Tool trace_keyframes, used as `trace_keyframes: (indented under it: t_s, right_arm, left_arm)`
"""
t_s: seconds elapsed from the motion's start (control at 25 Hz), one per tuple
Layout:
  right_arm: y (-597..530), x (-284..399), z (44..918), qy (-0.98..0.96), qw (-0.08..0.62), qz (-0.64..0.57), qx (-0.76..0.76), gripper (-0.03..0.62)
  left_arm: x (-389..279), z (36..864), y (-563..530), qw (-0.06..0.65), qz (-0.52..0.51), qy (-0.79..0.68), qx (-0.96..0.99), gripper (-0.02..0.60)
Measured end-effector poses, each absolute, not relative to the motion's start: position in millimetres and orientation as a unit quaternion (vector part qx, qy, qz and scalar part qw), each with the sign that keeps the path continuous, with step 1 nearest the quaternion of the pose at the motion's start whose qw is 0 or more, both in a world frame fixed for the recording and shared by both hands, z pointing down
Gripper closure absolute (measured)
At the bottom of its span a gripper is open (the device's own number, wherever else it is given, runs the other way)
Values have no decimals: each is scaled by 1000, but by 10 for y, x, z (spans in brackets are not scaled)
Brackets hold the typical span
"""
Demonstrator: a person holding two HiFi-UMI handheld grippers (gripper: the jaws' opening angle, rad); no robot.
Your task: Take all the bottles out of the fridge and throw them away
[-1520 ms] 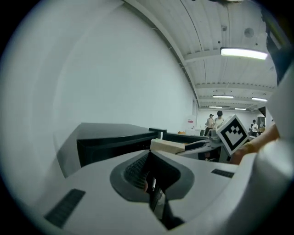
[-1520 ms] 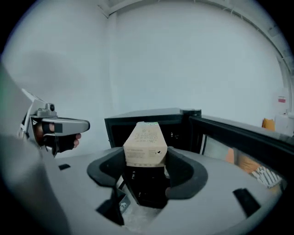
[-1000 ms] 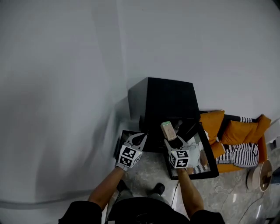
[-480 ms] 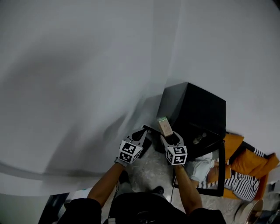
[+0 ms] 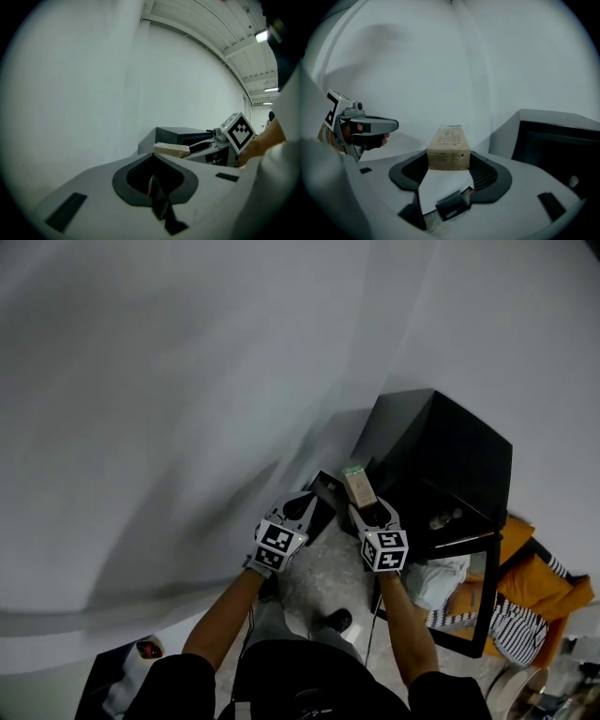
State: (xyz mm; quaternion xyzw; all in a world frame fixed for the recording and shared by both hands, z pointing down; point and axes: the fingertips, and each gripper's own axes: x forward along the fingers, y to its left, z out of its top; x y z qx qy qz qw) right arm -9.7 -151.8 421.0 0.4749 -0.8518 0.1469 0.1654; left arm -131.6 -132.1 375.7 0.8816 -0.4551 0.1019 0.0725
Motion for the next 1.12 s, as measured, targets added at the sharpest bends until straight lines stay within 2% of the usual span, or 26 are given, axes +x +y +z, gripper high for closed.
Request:
trace_keyframes:
  t_s: [0.52,1.12]
  right_arm:
    - [-1619,-455,5591,-858,219,178,429,315]
    - [-1695,-556,7569,-839,209,243,439,315]
  left_arm:
    - [-1540,4971,-1387,130,118,-448,877,580]
    - [-1612,6755,-1667,173,165,-431,870,580]
